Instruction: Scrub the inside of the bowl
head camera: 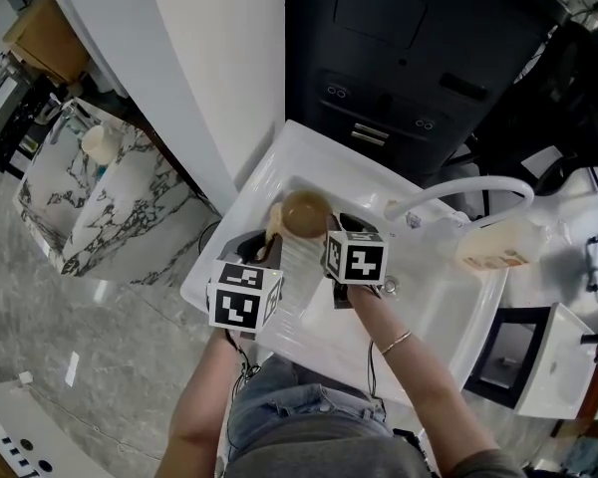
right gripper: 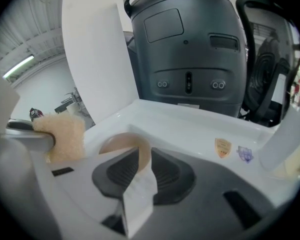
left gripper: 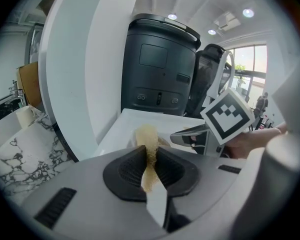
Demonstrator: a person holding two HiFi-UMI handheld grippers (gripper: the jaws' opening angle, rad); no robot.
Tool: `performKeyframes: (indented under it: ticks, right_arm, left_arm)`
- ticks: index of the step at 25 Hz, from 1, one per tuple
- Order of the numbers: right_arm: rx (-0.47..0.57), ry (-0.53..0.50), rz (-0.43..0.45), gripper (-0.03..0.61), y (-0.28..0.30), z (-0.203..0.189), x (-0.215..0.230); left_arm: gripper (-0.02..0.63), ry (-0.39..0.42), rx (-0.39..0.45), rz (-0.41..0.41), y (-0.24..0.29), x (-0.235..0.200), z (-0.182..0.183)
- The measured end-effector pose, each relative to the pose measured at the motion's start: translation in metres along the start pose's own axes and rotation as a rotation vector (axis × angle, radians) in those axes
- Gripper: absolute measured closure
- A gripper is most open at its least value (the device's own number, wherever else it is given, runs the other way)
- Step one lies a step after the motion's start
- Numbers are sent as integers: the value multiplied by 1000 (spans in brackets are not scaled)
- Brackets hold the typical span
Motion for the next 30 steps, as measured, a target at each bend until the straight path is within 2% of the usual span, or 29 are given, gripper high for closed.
performKeyframes:
  ticks: [9,14,21,30]
  right_arm:
    - [62,14,51,505,-42,-2,-13]
    - [103,10,67,546,-65,-6,-16]
    - [179,26,120,561,-102,-6,-16]
    - [276,-36,141,566,-141,-9,-18]
  left_arm:
    - [568,13,25,12,-14,19,-3]
    - [568,25,57,26,-24,26,-5]
    - [568,25,104,43,-42,34,-5]
    - [568,32,174,48,-60,47,-4]
Point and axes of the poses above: the fingertips, and each gripper's own axes: y forward along the fingers, x to its right, z out of its top, the point moved 4 cm from there along -y, backward along the fingers, and after that the axes turned 3 degrees about z, right-handed, at the moved point
